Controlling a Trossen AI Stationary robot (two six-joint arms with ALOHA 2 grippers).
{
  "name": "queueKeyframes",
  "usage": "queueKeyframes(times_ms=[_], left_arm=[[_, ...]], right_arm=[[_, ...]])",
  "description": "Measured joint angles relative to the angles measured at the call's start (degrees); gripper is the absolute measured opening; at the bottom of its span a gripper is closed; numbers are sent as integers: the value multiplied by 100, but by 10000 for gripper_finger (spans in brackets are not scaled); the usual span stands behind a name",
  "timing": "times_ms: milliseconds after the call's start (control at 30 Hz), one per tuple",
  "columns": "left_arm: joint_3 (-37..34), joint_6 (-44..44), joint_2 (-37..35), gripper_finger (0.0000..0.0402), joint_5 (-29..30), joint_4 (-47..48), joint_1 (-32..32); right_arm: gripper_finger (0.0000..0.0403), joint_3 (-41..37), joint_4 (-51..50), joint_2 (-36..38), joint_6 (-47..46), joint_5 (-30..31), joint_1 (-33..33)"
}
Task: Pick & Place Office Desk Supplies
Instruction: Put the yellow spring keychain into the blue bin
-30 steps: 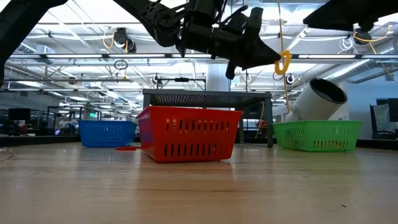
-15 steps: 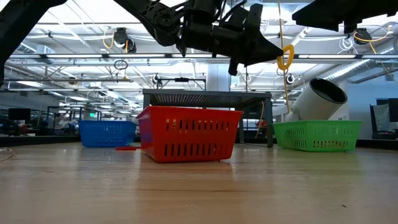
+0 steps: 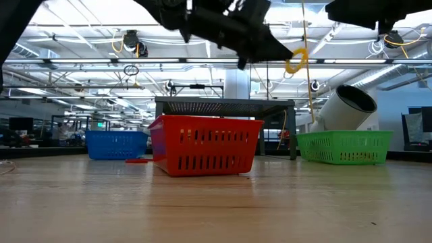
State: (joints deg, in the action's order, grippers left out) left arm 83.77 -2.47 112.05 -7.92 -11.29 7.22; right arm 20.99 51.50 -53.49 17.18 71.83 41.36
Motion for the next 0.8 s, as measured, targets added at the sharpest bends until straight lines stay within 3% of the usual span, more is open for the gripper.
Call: queueKeyframes(times_ms=[267, 567, 800], left_arm=[[0, -728, -934, 5, 800, 1450, -345], [2, -757, -1832, 5, 1982, 3154, -1041], [2, -179, -2031, 6, 2846, 4595, -1600]], right_arm=[[144, 0, -219, 2, -285, -48, 151], [144, 0, -318, 0, -460, -1514, 14], [144, 0, -754, -6, -972, -2111, -288]])
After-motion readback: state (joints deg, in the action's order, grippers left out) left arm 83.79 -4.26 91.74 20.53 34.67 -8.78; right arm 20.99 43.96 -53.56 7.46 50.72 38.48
